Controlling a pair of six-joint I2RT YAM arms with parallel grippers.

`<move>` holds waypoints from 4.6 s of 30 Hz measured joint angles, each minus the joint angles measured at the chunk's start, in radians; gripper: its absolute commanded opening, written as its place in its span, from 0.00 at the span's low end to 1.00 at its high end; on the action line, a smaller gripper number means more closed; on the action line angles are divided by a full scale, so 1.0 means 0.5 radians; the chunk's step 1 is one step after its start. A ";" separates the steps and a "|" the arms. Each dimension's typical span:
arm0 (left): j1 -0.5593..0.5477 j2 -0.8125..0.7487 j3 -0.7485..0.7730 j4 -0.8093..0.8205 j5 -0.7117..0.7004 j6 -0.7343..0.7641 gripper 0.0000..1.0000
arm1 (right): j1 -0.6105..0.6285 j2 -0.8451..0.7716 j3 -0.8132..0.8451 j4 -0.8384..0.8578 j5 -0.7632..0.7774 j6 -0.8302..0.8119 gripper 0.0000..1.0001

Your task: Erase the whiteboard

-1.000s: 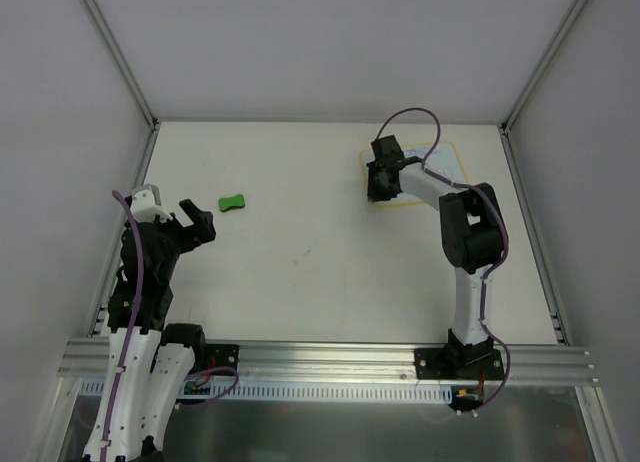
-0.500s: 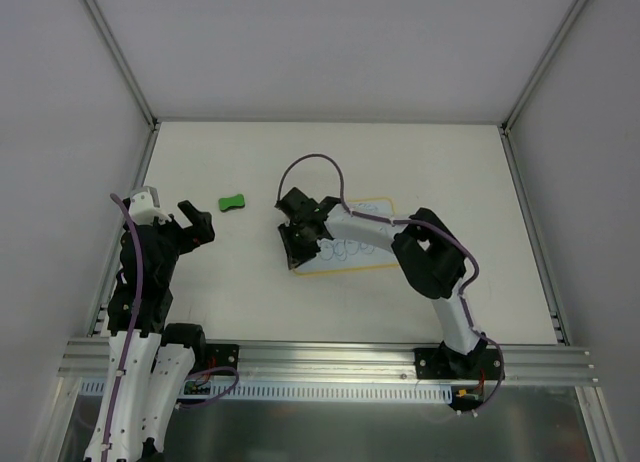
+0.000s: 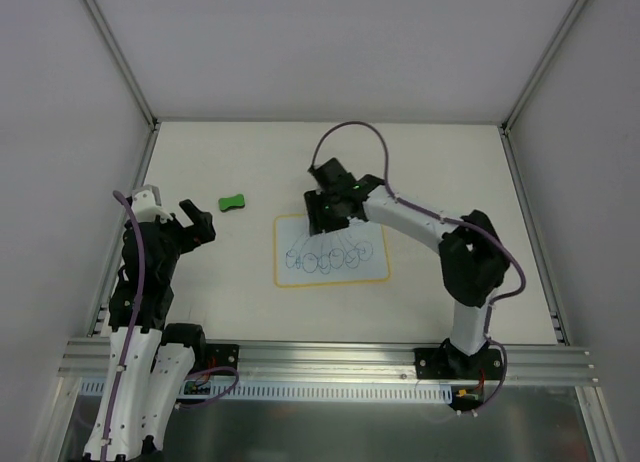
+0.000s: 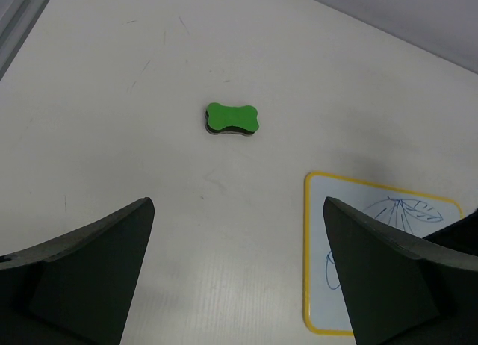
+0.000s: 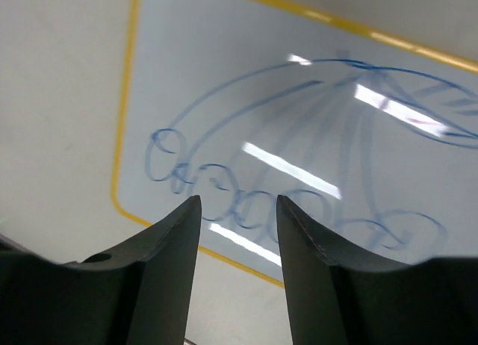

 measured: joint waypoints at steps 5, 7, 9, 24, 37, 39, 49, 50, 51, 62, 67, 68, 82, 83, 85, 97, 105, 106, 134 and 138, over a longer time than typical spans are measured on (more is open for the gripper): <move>0.000 0.056 0.000 0.000 0.002 -0.002 0.99 | -0.475 -0.470 -0.433 0.011 0.223 -0.039 0.46; 0.000 0.081 0.000 0.000 0.003 -0.002 0.99 | -0.623 -0.606 -0.633 0.021 0.282 -0.043 0.44; 0.000 0.100 0.000 0.000 0.004 -0.002 0.99 | -0.721 -0.705 -0.822 0.004 0.315 -0.047 0.43; 0.000 0.201 0.000 0.000 0.034 -0.003 0.99 | -0.788 -0.916 -1.278 -0.004 0.230 -0.058 0.34; 0.000 0.224 0.000 0.000 0.059 -0.003 0.99 | -0.788 -0.689 -1.180 0.022 0.031 -0.083 0.34; 0.000 0.230 0.000 0.000 0.059 -0.003 0.99 | -0.788 -0.664 -1.165 0.024 0.012 -0.083 0.32; 0.000 0.419 0.000 0.000 0.088 -0.032 0.99 | -0.789 -0.502 -1.070 0.040 -0.047 -0.053 0.17; 0.000 0.449 0.001 0.000 0.098 -0.038 0.99 | -0.791 -0.497 -1.064 0.047 -0.057 -0.043 0.14; 0.000 0.472 0.002 0.000 0.110 -0.042 0.99 | -0.791 -0.491 -1.061 0.056 -0.069 -0.036 0.11; 0.000 1.066 0.239 -0.009 0.246 -0.069 0.99 | -0.674 -0.388 -0.954 0.129 -0.107 0.054 0.06; 0.000 1.479 0.520 -0.022 0.238 -0.067 0.99 | -0.661 -0.365 -0.932 0.161 -0.121 0.072 0.07; 0.000 1.561 0.580 -0.019 0.228 -0.069 0.99 | -0.661 -0.365 -0.932 0.162 -0.121 0.073 0.07; -0.006 2.416 1.277 -0.056 0.175 0.601 0.99 | -0.661 -0.352 -0.920 0.162 -0.139 0.069 0.07; -0.006 2.438 1.299 -0.055 0.205 0.713 0.99 | -0.661 -0.343 -0.911 0.162 -0.145 0.068 0.07; -0.007 2.468 1.320 -0.056 0.281 0.915 0.99 | -0.661 -0.327 -0.894 0.167 -0.165 0.068 0.07; -0.089 2.834 1.417 -0.069 0.536 1.662 0.81 | -0.661 -0.303 -0.879 0.195 -0.212 0.067 0.07; -0.094 2.918 1.450 -0.076 0.539 1.791 0.75 | -0.661 -0.302 -0.879 0.196 -0.215 0.067 0.07; -0.094 2.921 1.450 -0.082 0.535 1.799 0.73 | -0.661 -0.302 -0.879 0.197 -0.215 0.067 0.07; -0.094 2.984 1.488 -0.167 0.518 1.379 0.22 | -0.661 -0.302 -0.880 0.198 -0.217 0.067 0.07; -0.094 2.982 1.488 -0.166 0.488 1.233 0.23 | -0.661 -0.302 -0.880 0.198 -0.218 0.066 0.07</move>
